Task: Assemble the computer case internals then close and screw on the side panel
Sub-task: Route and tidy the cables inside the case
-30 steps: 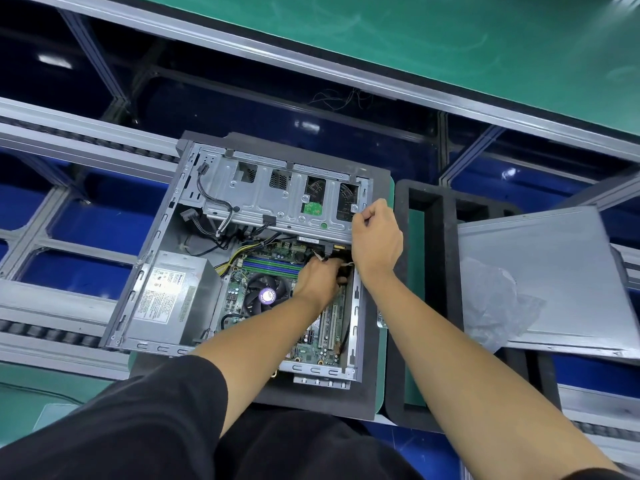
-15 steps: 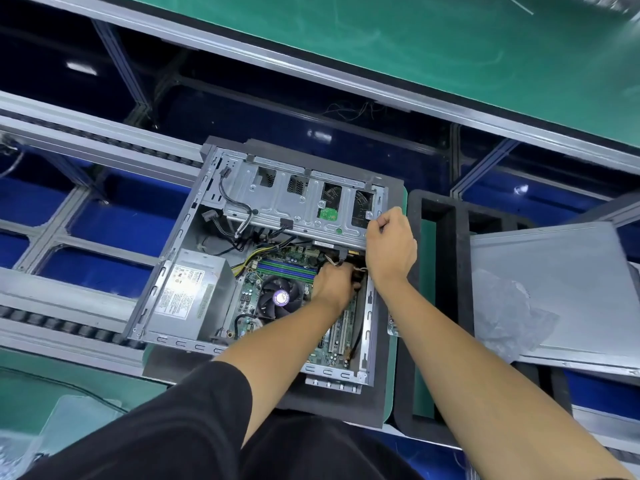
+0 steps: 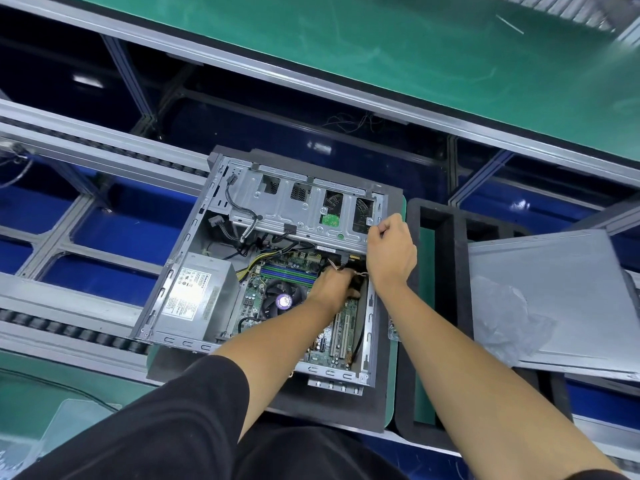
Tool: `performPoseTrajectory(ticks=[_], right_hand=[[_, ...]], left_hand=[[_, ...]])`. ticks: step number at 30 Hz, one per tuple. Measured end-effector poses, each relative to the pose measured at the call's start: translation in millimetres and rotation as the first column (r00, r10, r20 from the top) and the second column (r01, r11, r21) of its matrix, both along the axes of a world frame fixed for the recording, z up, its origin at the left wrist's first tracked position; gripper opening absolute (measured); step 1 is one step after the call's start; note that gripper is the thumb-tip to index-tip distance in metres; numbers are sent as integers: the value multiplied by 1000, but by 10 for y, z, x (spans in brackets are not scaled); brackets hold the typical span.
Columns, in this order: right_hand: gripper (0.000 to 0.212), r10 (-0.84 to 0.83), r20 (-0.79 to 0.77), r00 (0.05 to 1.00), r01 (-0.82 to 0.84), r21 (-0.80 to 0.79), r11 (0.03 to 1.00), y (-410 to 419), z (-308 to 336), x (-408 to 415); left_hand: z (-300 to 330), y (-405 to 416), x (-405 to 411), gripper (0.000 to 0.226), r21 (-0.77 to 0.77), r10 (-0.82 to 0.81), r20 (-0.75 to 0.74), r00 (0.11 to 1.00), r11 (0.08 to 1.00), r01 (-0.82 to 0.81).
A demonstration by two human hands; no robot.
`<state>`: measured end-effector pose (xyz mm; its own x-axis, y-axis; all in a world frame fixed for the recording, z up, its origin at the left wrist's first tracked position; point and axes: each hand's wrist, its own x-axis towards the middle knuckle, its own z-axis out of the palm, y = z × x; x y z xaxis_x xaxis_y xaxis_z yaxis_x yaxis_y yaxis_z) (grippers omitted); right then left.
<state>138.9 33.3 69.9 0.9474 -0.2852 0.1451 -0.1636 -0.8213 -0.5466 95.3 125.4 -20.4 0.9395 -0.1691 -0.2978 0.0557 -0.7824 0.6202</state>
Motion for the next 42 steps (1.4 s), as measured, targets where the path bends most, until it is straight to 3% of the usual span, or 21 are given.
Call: performPoseTrajectory(ticks=[5, 16, 25, 32, 42], right_hand=[[16, -7, -5, 1000, 7, -1, 1000, -3, -14, 8], [16, -5, -18, 1000, 5, -17, 1000, 6, -2, 10], [17, 6, -19, 1000, -6, -22, 1000, -6, -5, 10], [15, 4, -30, 1000, -5, -21, 1000, 1, 10, 5], [17, 15, -17, 1000, -15, -17, 1000, 6, 1, 2]], left_hand=[[15, 19, 17, 30, 91, -26, -1, 1000, 995, 26], [-2, 10, -5, 26, 128, -59, 68, 996, 991, 50], [75, 26, -2, 28, 176, -112, 44, 993, 979, 103], [67, 31, -45, 23, 69, -3, 11, 1000, 998, 3], [220, 0, -40, 28, 157, -70, -49, 996, 985, 77]])
